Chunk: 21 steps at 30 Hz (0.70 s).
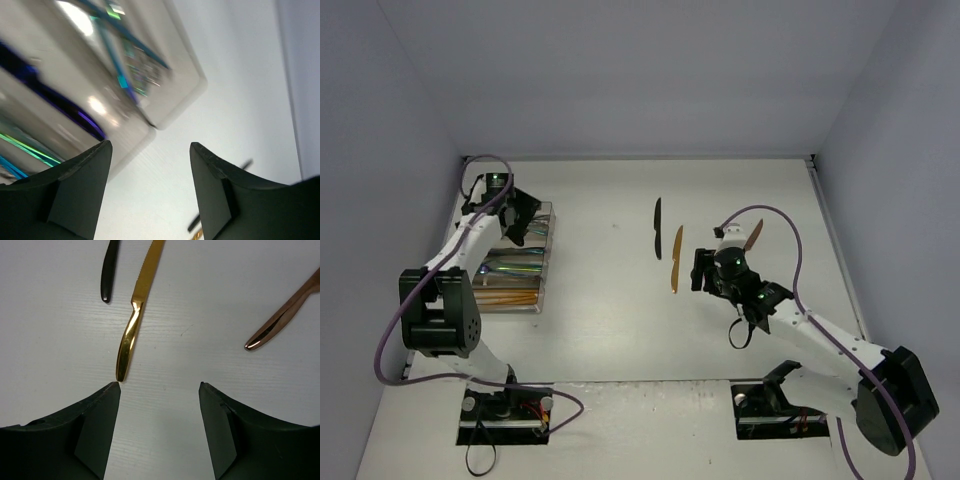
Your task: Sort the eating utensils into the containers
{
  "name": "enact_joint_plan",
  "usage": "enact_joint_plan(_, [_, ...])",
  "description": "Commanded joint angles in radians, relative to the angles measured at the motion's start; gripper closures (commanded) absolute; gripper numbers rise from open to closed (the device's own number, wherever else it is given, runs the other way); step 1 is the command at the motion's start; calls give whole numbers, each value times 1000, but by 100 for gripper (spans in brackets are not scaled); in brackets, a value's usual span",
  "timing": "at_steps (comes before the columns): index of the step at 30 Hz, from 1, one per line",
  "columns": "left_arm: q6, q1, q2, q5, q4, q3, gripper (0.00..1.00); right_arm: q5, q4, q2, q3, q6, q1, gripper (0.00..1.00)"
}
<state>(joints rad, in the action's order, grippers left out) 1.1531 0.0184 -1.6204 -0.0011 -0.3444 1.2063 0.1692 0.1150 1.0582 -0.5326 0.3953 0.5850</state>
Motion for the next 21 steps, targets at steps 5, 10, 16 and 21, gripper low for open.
enact_joint_plan(5, [-527, 267, 135, -17, -14, 88, 29, 187, -4, 248, -181, 122, -18, 38])
enact_joint_plan(10, [-673, 276, 228, 61, 5, -13, 27, 307, -82, 301, -230, 213, -129, 39])
enact_joint_plan(16, [-780, 276, 340, 111, 59, -112, 26, 308, -125, 388, -333, 222, -280, 38])
enact_joint_plan(21, [-828, 276, 424, 92, 53, -126, 21, 196, -156, 542, -425, 214, -364, 38])
